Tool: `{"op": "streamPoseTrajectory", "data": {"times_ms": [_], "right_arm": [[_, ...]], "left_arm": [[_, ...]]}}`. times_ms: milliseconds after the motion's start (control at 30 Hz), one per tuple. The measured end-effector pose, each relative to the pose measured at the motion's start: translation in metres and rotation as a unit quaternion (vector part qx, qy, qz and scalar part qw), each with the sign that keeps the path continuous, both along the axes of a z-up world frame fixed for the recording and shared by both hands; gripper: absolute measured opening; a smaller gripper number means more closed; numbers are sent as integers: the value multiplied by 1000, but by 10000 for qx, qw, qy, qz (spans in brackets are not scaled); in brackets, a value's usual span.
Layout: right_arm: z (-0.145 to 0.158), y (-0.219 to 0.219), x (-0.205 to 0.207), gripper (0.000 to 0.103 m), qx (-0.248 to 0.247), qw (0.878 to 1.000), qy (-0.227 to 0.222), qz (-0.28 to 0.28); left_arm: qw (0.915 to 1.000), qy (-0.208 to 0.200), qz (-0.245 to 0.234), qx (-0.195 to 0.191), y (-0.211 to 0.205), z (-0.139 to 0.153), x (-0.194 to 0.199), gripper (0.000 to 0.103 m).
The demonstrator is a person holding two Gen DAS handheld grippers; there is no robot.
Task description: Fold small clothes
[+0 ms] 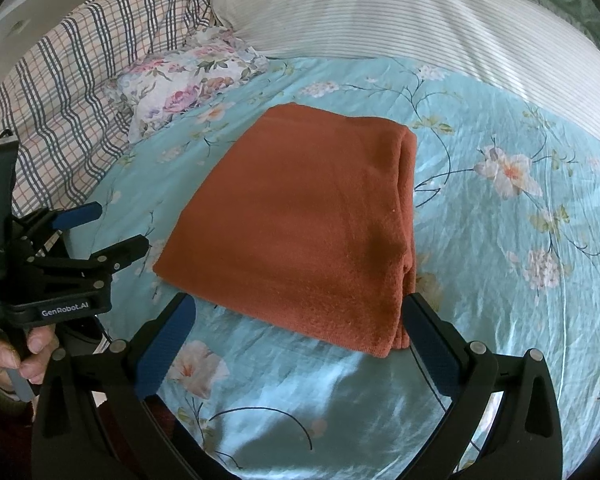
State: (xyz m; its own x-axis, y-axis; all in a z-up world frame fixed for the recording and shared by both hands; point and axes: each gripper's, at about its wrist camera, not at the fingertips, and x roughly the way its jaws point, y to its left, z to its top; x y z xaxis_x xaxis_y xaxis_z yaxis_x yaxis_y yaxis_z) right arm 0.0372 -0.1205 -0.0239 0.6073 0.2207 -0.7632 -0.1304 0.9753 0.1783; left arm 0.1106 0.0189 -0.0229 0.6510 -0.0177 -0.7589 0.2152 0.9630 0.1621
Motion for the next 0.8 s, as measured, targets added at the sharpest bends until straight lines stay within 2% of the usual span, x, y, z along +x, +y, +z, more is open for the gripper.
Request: {"op": "streamPoseTrajectory", "data": {"times_ms": [800], "right_arm": [[3,-2,2,102,10,10000,-9,29]], "left_arm": [[10000,-4,21,-2,-2,1,-1,89]]}}
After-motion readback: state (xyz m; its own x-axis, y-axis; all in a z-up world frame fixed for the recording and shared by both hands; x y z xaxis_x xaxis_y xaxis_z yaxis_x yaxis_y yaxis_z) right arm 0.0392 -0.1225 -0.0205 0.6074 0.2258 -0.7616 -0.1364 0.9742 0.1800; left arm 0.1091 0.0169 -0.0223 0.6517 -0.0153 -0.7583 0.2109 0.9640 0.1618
